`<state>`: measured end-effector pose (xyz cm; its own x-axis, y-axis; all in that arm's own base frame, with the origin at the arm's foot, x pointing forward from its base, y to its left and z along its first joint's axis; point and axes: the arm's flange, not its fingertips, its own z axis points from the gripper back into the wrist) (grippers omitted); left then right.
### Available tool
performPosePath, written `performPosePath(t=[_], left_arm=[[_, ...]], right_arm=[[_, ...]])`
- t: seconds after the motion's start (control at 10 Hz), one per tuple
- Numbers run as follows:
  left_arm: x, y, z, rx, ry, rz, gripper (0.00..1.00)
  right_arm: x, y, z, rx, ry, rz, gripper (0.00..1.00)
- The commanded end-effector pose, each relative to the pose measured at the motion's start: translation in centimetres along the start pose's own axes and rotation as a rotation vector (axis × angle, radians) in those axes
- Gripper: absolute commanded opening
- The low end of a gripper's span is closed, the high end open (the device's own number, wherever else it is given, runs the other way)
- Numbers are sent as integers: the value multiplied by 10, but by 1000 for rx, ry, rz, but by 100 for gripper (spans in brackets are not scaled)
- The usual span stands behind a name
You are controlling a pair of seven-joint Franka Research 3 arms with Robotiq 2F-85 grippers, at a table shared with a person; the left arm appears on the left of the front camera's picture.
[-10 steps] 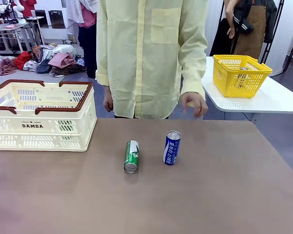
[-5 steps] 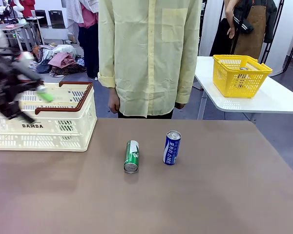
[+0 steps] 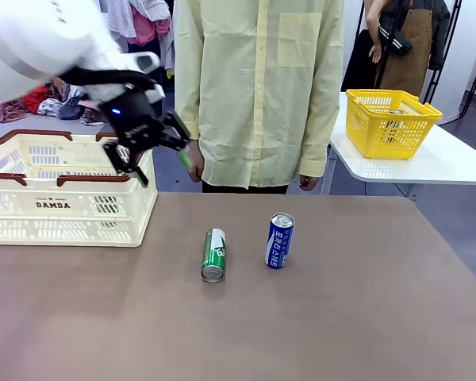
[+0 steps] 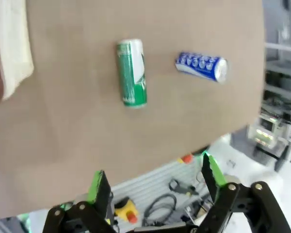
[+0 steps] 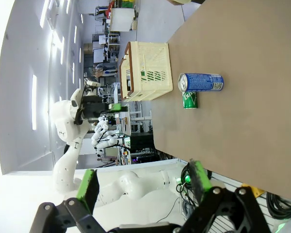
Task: Place the drinks into the Shopping basket.
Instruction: Pick up one drink and place it into the Shopping basket.
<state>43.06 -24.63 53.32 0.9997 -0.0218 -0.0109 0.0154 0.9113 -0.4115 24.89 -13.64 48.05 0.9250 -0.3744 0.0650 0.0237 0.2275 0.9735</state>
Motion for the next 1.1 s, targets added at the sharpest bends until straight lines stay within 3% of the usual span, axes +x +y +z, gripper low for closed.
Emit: performPosePath(t=[0.0,0.4,0.7,0.9,1.0], left_arm=[[21,-14,-38,129,-28,71,100],[55,-25,-124,241,-128,3,100],[64,-26,-175,251,2,-128,100],[59,-34,-203,207,84,-148,100],[58,-37,-215,228,74,-136,100]], right_arm=[[1,5,0,17,-8,-10,100],[1,5,0,17,-8,-10,100],[1,5,0,17,-8,-10,100],[1,5,0,17,-8,-10,100],[1,5,0,17,-8,-10,100]])
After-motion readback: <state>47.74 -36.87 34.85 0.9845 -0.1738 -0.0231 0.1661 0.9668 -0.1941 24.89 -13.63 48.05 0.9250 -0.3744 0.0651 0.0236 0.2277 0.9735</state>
